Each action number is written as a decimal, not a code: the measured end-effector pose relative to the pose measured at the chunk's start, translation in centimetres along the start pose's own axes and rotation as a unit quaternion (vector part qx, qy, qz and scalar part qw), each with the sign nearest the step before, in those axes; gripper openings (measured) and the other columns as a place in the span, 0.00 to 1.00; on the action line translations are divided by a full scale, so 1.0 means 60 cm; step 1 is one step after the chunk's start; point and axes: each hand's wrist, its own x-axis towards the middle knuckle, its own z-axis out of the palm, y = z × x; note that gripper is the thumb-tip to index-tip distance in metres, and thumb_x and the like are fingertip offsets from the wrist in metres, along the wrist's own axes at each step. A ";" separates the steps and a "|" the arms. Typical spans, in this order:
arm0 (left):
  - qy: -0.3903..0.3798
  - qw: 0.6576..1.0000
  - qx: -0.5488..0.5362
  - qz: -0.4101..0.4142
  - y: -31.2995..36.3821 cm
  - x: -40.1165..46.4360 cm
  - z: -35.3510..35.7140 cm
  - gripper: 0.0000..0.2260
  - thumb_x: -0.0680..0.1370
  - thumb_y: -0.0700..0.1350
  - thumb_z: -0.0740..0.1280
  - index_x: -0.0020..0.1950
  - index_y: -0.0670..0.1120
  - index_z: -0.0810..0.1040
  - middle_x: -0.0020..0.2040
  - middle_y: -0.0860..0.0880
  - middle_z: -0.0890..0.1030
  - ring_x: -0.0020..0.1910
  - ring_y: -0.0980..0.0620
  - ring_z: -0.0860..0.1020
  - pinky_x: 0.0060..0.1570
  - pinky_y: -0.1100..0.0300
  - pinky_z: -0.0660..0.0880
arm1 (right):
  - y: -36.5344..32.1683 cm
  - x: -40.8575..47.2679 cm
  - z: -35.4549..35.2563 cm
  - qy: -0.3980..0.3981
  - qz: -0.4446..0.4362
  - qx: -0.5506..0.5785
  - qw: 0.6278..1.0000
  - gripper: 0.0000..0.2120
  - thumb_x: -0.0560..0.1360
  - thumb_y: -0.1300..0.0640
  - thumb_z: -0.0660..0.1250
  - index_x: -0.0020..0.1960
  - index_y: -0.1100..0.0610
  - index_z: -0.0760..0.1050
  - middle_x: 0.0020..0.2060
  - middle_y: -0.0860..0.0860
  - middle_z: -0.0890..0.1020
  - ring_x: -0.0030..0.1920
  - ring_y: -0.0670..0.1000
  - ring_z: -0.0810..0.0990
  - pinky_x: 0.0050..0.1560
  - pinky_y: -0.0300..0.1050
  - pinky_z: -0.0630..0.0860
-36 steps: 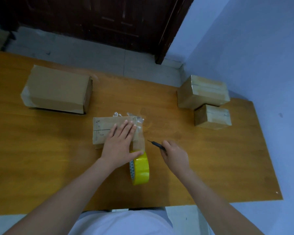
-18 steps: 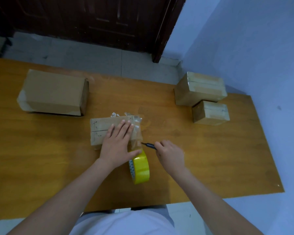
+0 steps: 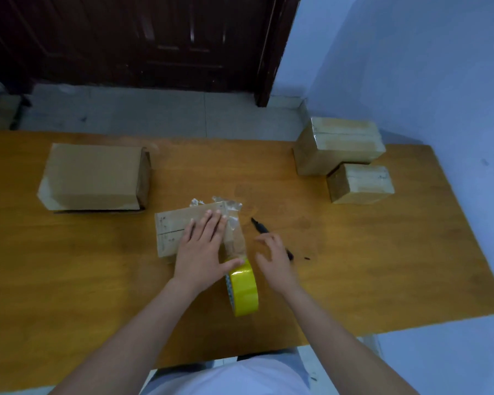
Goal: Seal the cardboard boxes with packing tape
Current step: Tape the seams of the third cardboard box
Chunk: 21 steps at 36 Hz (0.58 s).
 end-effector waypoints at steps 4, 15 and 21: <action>-0.034 0.999 0.006 -0.003 0.001 -0.001 -0.010 0.46 0.72 0.75 0.40 0.73 0.42 0.68 0.72 0.45 0.69 0.73 0.46 0.65 0.70 0.49 0.53 | -0.030 -0.006 0.013 -0.135 0.105 0.227 0.959 0.11 0.68 0.55 0.61 0.49 0.54 0.78 0.49 0.48 0.77 0.51 0.44 0.76 0.50 0.34 0.71; -0.017 0.999 -0.027 0.013 0.001 -0.001 -0.017 0.43 0.69 0.69 0.26 0.79 0.50 0.46 0.79 0.53 0.46 0.75 0.58 0.38 0.71 0.58 0.34 | -0.045 -0.021 0.016 -0.131 0.138 0.255 0.948 0.01 0.74 0.57 0.70 0.45 0.53 0.81 0.42 0.43 0.83 0.45 0.40 0.80 0.49 0.32 0.72; -0.007 0.999 -0.040 -0.011 0.000 0.002 -0.017 0.33 0.77 0.62 0.42 0.76 0.48 0.61 0.76 0.50 0.62 0.76 0.51 0.56 0.72 0.55 0.48 | -0.046 -0.034 0.013 -0.109 0.144 0.253 0.950 0.04 0.74 0.62 0.69 0.46 0.57 0.82 0.43 0.42 0.83 0.44 0.37 0.80 0.49 0.34 0.71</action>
